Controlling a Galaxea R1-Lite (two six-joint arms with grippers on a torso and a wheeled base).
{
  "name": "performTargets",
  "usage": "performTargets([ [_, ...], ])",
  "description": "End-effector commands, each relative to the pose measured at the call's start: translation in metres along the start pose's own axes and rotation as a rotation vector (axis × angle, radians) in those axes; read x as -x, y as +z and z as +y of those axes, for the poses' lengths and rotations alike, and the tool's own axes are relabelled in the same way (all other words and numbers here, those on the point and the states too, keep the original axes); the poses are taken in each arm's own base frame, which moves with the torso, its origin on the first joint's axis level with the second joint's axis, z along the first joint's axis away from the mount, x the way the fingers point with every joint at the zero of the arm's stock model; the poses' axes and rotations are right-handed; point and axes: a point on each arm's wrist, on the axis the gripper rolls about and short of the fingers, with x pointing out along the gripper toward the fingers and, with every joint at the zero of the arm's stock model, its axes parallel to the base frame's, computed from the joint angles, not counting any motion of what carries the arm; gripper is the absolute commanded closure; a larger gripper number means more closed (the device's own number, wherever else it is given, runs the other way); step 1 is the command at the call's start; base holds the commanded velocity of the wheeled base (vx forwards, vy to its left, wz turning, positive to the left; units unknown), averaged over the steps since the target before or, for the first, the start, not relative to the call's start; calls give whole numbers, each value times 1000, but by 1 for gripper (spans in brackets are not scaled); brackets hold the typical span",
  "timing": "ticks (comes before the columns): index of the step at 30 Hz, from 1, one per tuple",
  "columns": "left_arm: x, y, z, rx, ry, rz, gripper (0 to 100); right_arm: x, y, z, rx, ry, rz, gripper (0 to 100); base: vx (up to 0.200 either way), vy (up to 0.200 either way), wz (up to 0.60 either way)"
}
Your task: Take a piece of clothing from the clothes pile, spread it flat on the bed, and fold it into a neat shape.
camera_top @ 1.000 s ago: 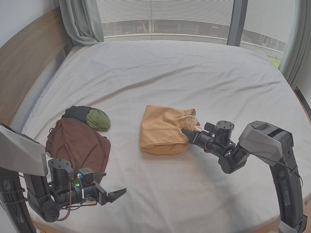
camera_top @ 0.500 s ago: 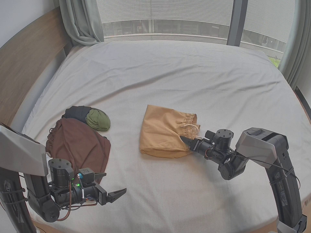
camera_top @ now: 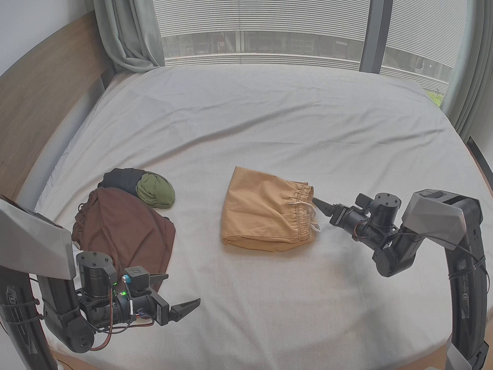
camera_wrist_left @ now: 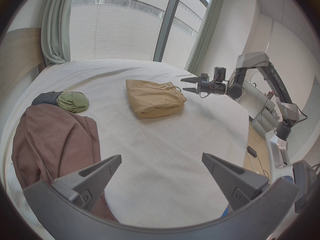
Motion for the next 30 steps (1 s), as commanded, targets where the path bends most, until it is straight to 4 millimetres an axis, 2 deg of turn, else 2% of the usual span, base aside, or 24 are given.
performTargets([
  [1, 0, 1, 0, -1, 0, -2, 0, 14, 41, 24, 27, 38, -78, 0, 0, 0, 0],
  [4, 0, 0, 0, -1, 0, -2, 0, 13, 43, 34, 30, 59, -78, 0, 0, 0, 0],
  [12, -1, 0, 1, 0, 1, 0, 0, -3, 22, 64, 33, 140, -40, 0, 0, 0, 0],
  [16, -1, 0, 1, 0, 1, 0, 0, -10, 13, 65, 30, 151, -25, 0, 0, 0, 0],
  [22, -1, 0, 1, -1, 1, 0, 0, -23, -10, 52, 17, 132, 18, 0, 0, 0, 0],
  [27, -2, -1, 1, 0, 2, 2, 0, -27, -18, 52, 17, 140, 28, 0, 0, 0, 0],
  [30, -1, 0, 1, 0, 2, 0, 0, -29, -23, 60, 19, 157, 39, 0, 0, 0, 0],
])
